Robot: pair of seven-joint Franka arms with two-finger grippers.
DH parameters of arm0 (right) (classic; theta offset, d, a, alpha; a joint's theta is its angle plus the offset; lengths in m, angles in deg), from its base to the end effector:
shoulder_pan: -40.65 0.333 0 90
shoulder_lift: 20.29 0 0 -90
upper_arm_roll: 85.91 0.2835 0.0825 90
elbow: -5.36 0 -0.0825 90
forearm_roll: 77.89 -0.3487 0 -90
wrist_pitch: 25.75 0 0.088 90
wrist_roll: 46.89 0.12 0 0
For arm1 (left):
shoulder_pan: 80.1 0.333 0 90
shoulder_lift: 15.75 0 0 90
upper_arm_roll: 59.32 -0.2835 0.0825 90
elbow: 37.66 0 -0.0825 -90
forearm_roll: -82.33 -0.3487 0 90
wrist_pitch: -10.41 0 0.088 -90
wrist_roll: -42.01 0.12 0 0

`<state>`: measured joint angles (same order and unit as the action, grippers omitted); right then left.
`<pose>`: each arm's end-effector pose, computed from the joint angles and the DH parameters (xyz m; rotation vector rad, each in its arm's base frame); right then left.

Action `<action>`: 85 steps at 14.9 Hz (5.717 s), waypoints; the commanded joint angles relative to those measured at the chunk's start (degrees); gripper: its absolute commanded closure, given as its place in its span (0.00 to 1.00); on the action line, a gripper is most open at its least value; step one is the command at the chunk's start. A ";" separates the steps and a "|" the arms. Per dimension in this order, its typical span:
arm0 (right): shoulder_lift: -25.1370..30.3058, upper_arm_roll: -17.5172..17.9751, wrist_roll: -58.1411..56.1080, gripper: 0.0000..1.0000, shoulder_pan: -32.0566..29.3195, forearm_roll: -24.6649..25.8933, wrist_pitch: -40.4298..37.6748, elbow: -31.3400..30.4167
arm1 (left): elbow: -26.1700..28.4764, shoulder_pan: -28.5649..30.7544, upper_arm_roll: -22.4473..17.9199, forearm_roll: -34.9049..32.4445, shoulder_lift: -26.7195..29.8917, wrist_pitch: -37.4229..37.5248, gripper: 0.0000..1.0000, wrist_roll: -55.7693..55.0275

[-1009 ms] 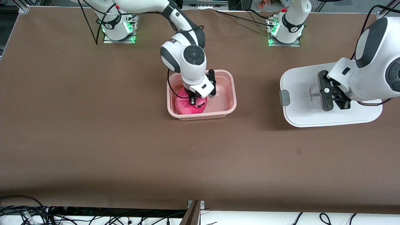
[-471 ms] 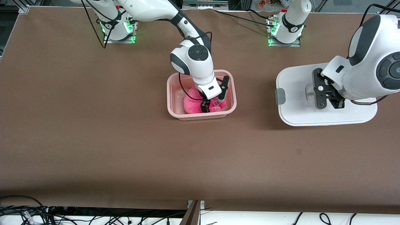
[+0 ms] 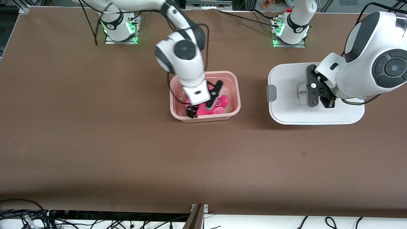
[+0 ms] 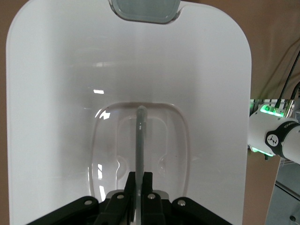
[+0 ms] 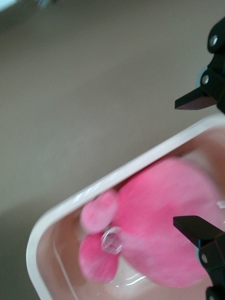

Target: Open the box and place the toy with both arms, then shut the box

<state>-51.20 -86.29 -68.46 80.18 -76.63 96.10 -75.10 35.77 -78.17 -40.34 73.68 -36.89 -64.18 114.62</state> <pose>0.5273 0.4287 0.3817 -2.6860 -1.5935 -0.2886 0.5613 -0.1185 0.4879 2.1315 -2.0829 -0.4608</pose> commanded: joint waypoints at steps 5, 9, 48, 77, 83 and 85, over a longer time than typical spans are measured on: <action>18.05 -3.28 -0.32 0.00 -11.40 -4.16 -19.18 -1.89 | -0.31 -13.50 -0.09 6.02 -5.31 -8.63 1.00 -13.96; 23.95 -16.37 0.91 0.00 -11.40 -11.70 -28.49 -2.50 | -0.31 -24.05 0.00 6.90 -9.86 -17.59 1.00 -27.06; 28.80 -22.91 13.23 0.00 -11.32 -3.28 -32.55 -5.23 | 5.58 -31.81 -0.97 4.00 -16.39 -33.17 1.00 -43.35; 28.71 -23.09 12.78 0.00 -11.32 -3.37 -32.38 -5.23 | 4.62 -33.13 -0.53 0.04 -15.06 -31.94 1.00 -44.23; 28.71 -23.09 12.78 0.00 -11.32 -3.37 -32.38 -5.23 | 4.70 -33.13 -0.27 0.04 -14.98 -31.94 0.00 -44.40; 28.71 -23.09 12.78 0.00 -11.32 -3.37 -32.38 -5.23 | 4.70 -33.04 -0.09 0.13 -14.37 -31.50 0.00 -44.49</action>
<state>-22.85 -109.19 -54.79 68.66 -80.16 63.38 -80.02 38.83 -111.00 -40.31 75.39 -53.51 -95.77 71.39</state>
